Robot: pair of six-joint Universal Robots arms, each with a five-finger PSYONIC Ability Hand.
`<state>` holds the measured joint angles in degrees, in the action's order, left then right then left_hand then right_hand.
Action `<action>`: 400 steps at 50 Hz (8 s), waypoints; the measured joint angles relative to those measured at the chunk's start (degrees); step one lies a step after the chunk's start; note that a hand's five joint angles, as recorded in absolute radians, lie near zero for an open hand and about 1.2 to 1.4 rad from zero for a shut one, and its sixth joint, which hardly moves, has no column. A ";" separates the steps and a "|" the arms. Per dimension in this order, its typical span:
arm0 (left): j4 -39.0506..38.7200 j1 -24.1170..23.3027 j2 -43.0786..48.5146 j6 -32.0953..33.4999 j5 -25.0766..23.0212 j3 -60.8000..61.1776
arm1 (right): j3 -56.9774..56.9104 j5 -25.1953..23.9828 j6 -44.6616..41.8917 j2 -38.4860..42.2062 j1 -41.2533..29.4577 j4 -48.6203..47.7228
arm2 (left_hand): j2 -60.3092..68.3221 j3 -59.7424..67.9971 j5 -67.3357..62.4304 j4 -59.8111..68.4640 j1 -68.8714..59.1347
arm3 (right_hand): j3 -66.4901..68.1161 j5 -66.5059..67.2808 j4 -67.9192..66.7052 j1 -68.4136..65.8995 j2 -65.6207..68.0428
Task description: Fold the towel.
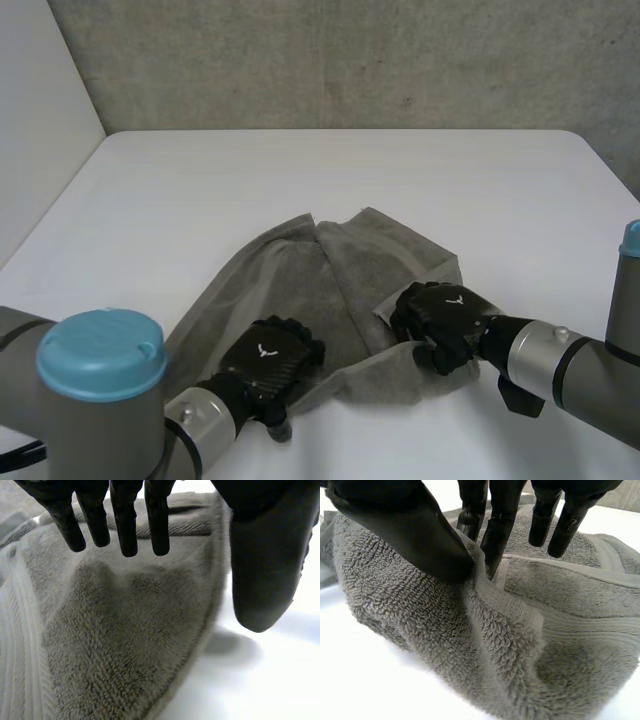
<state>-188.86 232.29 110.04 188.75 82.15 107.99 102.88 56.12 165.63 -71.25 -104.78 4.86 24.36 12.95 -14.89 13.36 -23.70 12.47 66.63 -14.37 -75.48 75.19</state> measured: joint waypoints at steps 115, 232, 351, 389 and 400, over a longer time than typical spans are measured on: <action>2.16 13.56 -10.41 -0.76 5.03 -1.31 | -4.05 1.72 -23.68 1.76 -3.99 13.55 | 48.37 0.00 -51.61 0.00 -37.12 | 0.00 0.01 0.00 0.04 -0.09; -15.68 17.44 -4.94 18.99 8.31 0.74 | -0.45 7.35 -7.71 -9.42 11.43 -5.02 | 24.48 0.00 -23.06 0.00 -24.66 | 0.00 1.02 0.00 -0.07 0.62; -3.14 32.02 -29.60 8.17 -5.87 0.49 | -19.36 1.06 -24.43 -12.69 19.36 21.37 | 52.99 0.00 -51.94 0.00 -49.90 | 0.00 -0.10 0.00 -0.27 1.46; -3.43 29.07 16.21 16.10 -4.75 -30.25 | -41.29 11.20 -25.16 25.58 5.92 -0.03 | 52.99 0.00 -52.44 0.00 -49.99 | 0.00 0.39 0.00 -0.28 1.46; -3.60 29.06 19.60 19.76 -4.45 -31.35 | -43.18 12.62 -25.09 28.67 4.72 -3.58 | 41.02 0.00 -41.74 0.00 -39.10 | 0.00 -18.81 0.00 18.30 -17.48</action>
<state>-192.46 261.34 129.64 208.51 77.70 76.65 59.70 68.74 140.54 -42.58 -100.07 1.29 65.38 12.95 -56.63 13.36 -62.80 12.47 47.82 -14.37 -57.18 57.71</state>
